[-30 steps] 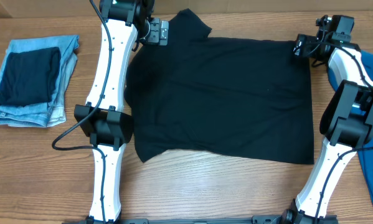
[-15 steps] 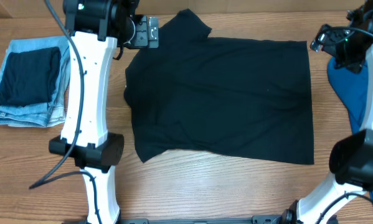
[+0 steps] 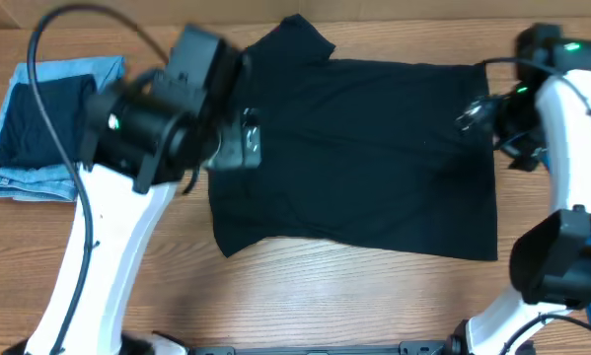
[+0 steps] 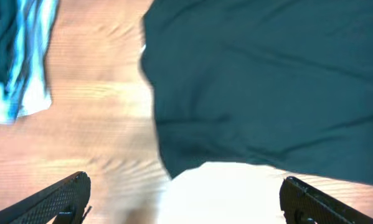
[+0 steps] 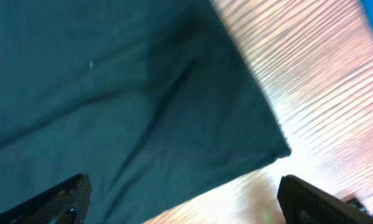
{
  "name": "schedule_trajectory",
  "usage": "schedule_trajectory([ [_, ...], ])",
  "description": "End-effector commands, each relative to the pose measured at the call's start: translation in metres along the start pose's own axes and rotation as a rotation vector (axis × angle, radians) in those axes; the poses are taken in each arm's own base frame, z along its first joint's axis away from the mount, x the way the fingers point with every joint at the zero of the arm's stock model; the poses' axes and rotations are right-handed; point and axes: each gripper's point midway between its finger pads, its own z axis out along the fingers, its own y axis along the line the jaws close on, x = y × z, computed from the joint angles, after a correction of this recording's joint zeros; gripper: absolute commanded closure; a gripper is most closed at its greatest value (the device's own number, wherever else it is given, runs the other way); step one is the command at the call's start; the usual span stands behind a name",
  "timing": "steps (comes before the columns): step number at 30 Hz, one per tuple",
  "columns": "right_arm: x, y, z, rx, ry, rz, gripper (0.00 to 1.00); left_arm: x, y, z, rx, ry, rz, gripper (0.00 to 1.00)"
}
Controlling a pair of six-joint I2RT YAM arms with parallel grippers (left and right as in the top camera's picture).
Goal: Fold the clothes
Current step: 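Move both grippers down to the t-shirt's bottom hem corners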
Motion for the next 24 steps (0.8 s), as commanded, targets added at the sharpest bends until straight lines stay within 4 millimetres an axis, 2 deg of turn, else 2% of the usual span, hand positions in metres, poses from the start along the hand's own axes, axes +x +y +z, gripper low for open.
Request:
schedule_trajectory([
  [1, 0.030, -0.003, 0.011, 0.057, -0.033, 0.012, 0.00, 0.030, 0.011, 0.040, -0.069, 0.074, -0.068, 0.00],
  [5, 0.065, -0.022, 0.053, 0.067, 0.005, 0.007, 0.00, 0.066, 0.011, 0.092, -0.081, 0.208, -0.061, 0.00],
  [8, 0.080, -0.020, 0.078, 0.019, 0.035, -0.019, 0.00, 0.082, 0.017, 0.130, -0.078, 0.256, -0.098, 0.00],
  [13, 0.079, -0.016, 0.096, -0.011, 0.019, -0.044, 0.00, 0.099, 0.017, 0.178, 0.010, 0.292, -0.088, 0.00],
  [15, 0.076, -0.014, 0.097, -0.019, 0.004, -0.066, 0.09, 0.106, 0.017, 0.194, 0.016, 0.285, -0.083, 0.01],
  [16, 0.075, -0.013, 0.097, -0.021, 0.002, -0.068, 0.23, 0.109, 0.017, 0.201, 0.018, 0.283, -0.083, 0.04],
  [17, 0.075, -0.013, 0.097, -0.023, -0.002, -0.070, 0.46, 0.113, 0.017, 0.207, 0.021, 0.282, -0.080, 0.06],
  [18, 0.074, -0.012, 0.097, -0.025, -0.005, -0.070, 0.59, 0.117, 0.017, 0.213, 0.028, 0.283, -0.072, 0.12],
  [19, 0.073, -0.012, 0.097, -0.028, -0.009, -0.074, 0.64, 0.122, 0.014, 0.217, 0.046, 0.288, -0.067, 0.15],
  [22, 0.072, -0.011, 0.097, -0.029, -0.011, -0.085, 0.62, 0.143, 0.015, 0.227, 0.061, 0.335, -0.069, 0.15],
  [24, 0.071, -0.011, 0.097, -0.032, -0.016, -0.088, 0.57, 0.156, 0.019, 0.231, 0.048, 0.365, -0.068, 0.06],
])
